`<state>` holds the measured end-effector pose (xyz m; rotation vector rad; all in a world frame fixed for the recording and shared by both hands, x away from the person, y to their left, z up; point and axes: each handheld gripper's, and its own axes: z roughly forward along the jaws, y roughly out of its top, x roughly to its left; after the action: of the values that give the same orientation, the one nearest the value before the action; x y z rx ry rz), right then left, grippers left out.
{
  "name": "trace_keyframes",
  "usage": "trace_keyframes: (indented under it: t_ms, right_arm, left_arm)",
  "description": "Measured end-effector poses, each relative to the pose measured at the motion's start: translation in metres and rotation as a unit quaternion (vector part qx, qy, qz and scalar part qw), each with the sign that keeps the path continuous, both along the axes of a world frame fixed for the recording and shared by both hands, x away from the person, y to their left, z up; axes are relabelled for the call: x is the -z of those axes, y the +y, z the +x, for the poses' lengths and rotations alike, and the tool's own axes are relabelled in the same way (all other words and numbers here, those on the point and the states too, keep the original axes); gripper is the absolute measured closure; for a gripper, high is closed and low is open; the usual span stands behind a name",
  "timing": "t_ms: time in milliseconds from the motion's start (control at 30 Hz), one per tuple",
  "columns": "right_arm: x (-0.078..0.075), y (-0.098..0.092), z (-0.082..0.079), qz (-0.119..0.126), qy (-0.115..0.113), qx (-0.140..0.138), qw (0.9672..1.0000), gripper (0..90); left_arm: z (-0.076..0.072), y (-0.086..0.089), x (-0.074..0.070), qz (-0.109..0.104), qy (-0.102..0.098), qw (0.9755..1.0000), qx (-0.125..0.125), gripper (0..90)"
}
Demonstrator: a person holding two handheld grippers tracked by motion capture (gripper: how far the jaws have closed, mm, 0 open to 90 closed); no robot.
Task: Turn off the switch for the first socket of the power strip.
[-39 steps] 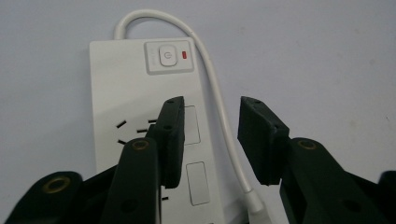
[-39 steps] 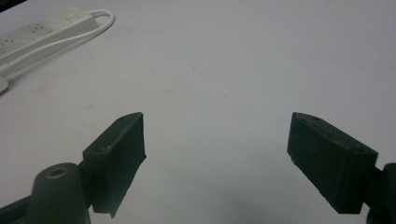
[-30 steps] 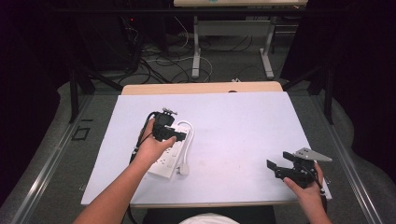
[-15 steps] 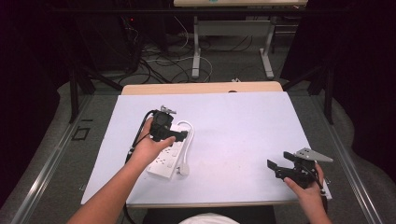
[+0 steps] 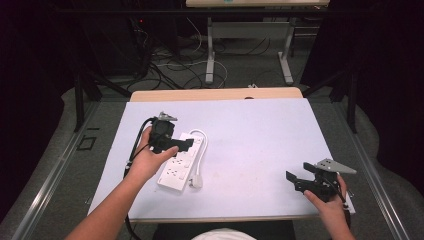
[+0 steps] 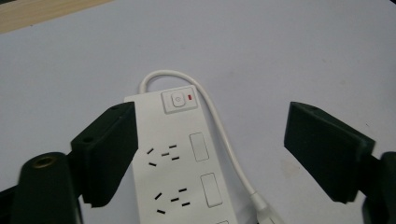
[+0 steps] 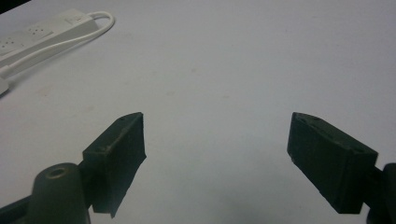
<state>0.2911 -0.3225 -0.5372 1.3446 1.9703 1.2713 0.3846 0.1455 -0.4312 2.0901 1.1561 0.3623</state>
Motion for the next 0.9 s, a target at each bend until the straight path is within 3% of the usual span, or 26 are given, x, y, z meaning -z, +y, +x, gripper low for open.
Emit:
trace_keyframes:
  t_ms: [67,233,733,900]
  right_arm:
    - [0.000,0.000,0.000,0.000,0.000,0.000,1.0000,18.7]
    - [0.000,0.000,0.000,-0.001,0.000,0.000,1.0000,18.7]
    - [0.000,0.001,0.000,0.001,-0.003,0.001,1.0000,18.7]
    - [0.000,0.001,0.000,0.001,-0.005,0.003,1.0000,18.6]
  left_arm:
    - [-0.003,0.004,-0.001,-0.007,-0.001,0.9999,-0.010,14.2]
    - [-0.010,0.016,-0.001,-0.014,-0.004,0.9997,-0.020,0.6]
    - [-0.033,0.056,0.003,-0.046,-0.026,0.9976,-0.045,0.3]
    - [-0.039,0.068,0.005,-0.067,-0.027,0.9953,-0.064,0.3]
